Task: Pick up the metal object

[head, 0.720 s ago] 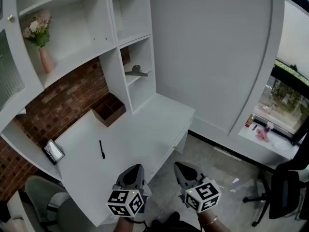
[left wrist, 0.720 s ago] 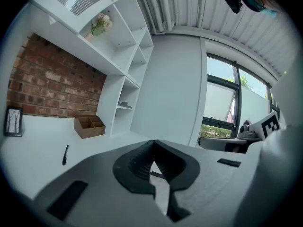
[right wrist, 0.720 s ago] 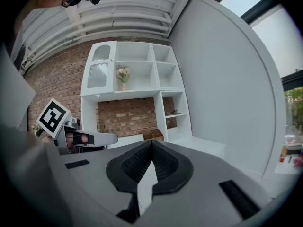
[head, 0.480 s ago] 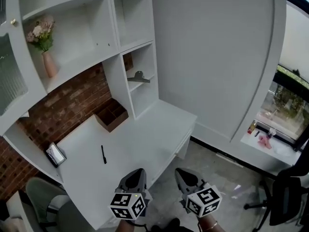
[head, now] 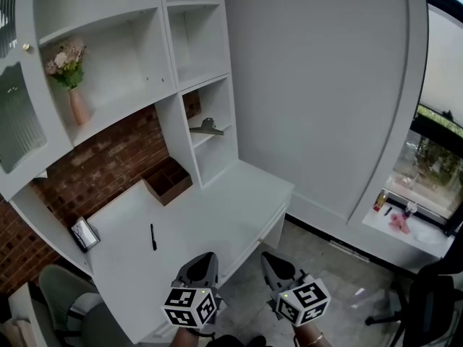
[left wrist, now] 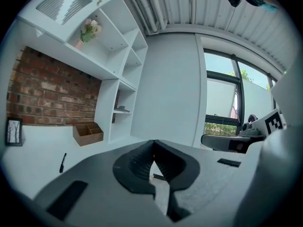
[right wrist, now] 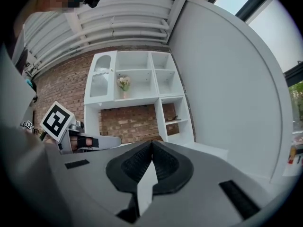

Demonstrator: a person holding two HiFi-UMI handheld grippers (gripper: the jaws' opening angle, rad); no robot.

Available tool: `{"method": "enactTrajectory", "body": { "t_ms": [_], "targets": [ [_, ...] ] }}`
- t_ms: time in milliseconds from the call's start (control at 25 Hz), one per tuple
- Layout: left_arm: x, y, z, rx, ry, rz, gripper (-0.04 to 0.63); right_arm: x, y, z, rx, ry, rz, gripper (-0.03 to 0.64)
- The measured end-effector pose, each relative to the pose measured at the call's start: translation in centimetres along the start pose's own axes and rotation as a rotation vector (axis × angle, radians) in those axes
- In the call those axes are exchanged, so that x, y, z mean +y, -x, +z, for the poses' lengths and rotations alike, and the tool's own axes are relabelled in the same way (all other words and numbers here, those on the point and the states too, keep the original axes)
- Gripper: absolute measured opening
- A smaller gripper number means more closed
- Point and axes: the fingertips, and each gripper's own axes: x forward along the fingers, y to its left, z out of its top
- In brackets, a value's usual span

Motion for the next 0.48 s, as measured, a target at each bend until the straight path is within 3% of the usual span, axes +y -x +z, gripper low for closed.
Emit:
{"method": "enactTrajectory", "body": {
  "t_ms": [280,480],
  "targets": [
    [0.3,-1.7,1.0,-0.01,-0.016,0.037,0.009,-2.5,0.6,-0.2,-0.004,-0.038,-0.01,0.005],
    [0.7,-4.5,1.4,-0.006,0.022,0.022,0.011,-4.9,-0.1,-0.2,-0.001,-0.049,-0.024,0.005]
  ]
}}
